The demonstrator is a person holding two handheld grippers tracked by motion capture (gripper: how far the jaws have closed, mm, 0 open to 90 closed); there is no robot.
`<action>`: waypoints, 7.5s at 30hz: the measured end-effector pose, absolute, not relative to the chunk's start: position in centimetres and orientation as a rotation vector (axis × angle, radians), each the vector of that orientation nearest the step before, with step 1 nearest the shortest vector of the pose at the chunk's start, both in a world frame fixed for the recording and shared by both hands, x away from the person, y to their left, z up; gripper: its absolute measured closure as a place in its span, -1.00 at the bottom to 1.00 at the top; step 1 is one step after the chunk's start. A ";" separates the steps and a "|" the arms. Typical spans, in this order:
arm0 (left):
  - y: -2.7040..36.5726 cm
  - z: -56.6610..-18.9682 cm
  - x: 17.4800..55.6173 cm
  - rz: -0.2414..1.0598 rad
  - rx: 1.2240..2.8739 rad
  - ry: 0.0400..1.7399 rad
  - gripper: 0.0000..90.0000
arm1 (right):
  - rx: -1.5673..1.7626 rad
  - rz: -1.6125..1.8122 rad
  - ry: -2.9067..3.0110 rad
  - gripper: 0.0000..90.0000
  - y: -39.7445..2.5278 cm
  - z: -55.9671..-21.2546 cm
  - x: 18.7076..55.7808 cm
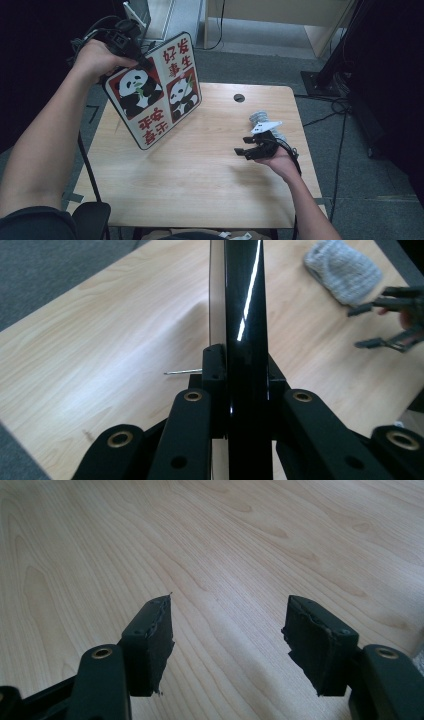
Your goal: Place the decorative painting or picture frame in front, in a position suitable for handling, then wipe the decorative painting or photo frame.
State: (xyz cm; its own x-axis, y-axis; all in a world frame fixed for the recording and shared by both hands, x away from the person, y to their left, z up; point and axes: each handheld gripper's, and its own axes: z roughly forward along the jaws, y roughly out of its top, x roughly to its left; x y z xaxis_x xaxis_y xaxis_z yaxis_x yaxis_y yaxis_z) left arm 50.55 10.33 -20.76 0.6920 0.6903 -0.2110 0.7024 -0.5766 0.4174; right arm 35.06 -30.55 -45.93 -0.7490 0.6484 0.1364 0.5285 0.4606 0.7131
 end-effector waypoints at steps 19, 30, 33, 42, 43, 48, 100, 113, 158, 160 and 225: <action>5.6 -22.3 47.3 -0.120 2.461 0.942 0.79 | 1.042 1.143 2.537 -0.18 -30.7 -45.9 34.9; 3.2 -23.4 46.4 -0.144 2.466 0.896 0.78 | 1.043 1.117 2.534 -0.20 -30.8 -46.0 34.9; 2.9 -23.4 46.4 -0.150 2.467 0.885 0.78 | 1.034 1.108 2.537 -0.21 -30.8 -46.0 34.8; 2.5 -23.7 46.2 -0.180 2.456 0.870 0.77 | 1.022 1.107 2.535 -0.21 -30.7 -46.0 34.9; 2.5 -23.7 46.2 -0.181 2.449 0.872 0.77 | 1.021 1.106 2.536 -0.21 -30.7 -46.0 34.9; 2.5 -23.8 45.9 -0.190 2.442 0.863 0.76 | 1.042 1.121 2.529 -0.21 -30.9 -46.0 35.0; 8.8 -23.1 44.0 -0.091 2.297 0.825 -0.15 | 1.137 1.152 2.475 -0.19 -32.9 -44.3 37.9; 11.7 -24.8 40.9 -0.047 2.247 0.828 -0.19 | 1.192 1.126 2.411 -0.18 -35.7 -43.9 39.2; 15.1 -33.5 36.3 -0.054 2.163 0.854 -0.06 | 1.407 0.997 2.271 -0.05 -39.2 -46.5 41.8; 15.0 -33.6 36.3 -0.056 2.162 0.849 -0.03 | 1.419 0.991 2.276 -0.05 -39.2 -46.6 41.9; 14.5 -36.4 36.4 -0.093 2.035 0.829 0.72 | 1.390 1.057 2.447 0.53 -35.8 -43.3 41.3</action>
